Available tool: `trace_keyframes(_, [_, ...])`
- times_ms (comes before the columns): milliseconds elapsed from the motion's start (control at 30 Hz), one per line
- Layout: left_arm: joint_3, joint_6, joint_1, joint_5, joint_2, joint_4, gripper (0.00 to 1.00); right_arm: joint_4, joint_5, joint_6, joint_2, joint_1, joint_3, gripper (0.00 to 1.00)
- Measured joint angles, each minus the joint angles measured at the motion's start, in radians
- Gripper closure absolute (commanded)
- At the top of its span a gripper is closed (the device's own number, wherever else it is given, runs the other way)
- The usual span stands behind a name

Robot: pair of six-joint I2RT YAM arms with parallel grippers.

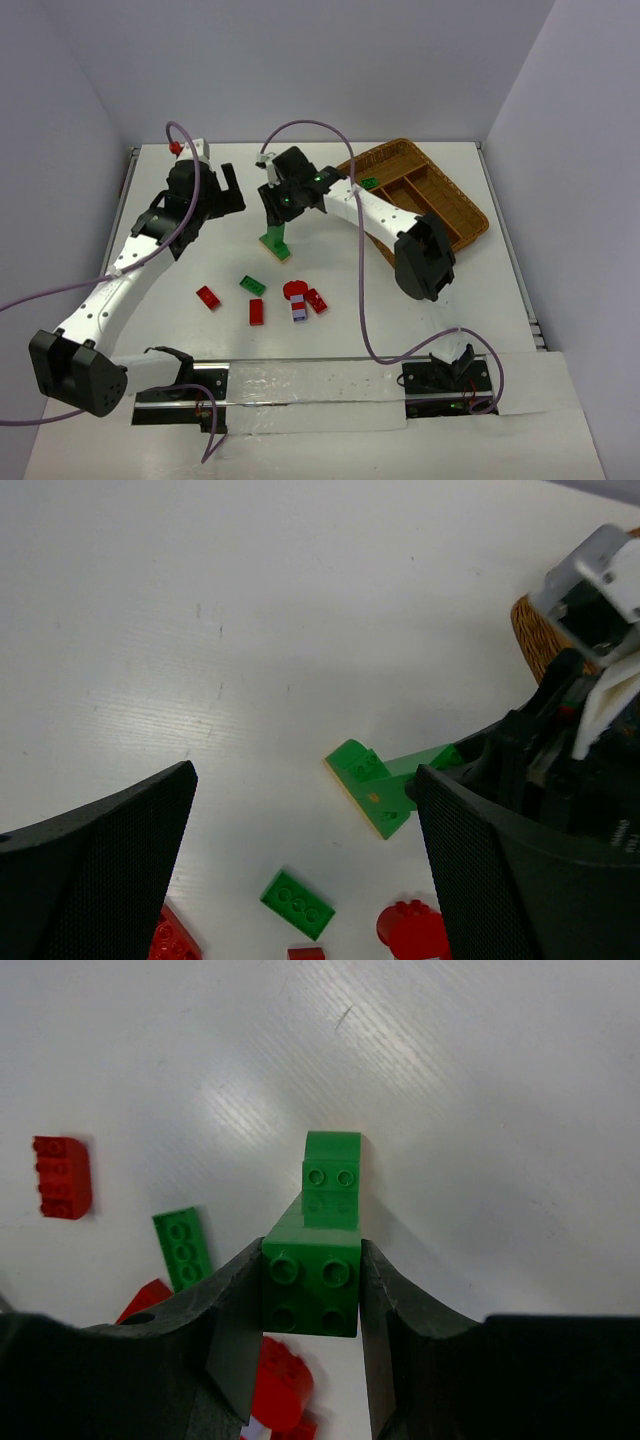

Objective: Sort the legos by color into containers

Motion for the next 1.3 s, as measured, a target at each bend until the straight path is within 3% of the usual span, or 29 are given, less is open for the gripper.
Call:
trace_keyframes(133, [-0.019, 0.042, 0.0, 0.075, 0.016, 0.004, 0.02, 0.019, -0.135, 0.07, -0.047, -0.07, -0.057, 1.0])
trace_keyframes(367, [-0.123, 0.14, 0.005, 0.342, -0.017, 0.072, 0.04, 0.084, -0.362, 0.197, -0.125, -0.229, -0.155, 1.0])
trace_keyframes(600, [-0.282, 0.191, -0.022, 0.569, -0.088, 0.242, 0.08, 0.118, -0.508, 0.269, -0.143, -0.269, -0.19, 1.0])
trace_keyframes(967, [-0.332, 0.262, -0.07, 0.6, -0.119, 0.479, 0.1, 0.134, -0.579, 0.308, -0.148, -0.266, -0.191, 1.0])
trace_keyframes(1300, [-0.33, 0.305, -0.125, 0.588, -0.022, 0.545, 0.1, 0.151, -0.621, 0.333, -0.148, -0.266, -0.191, 1.0])
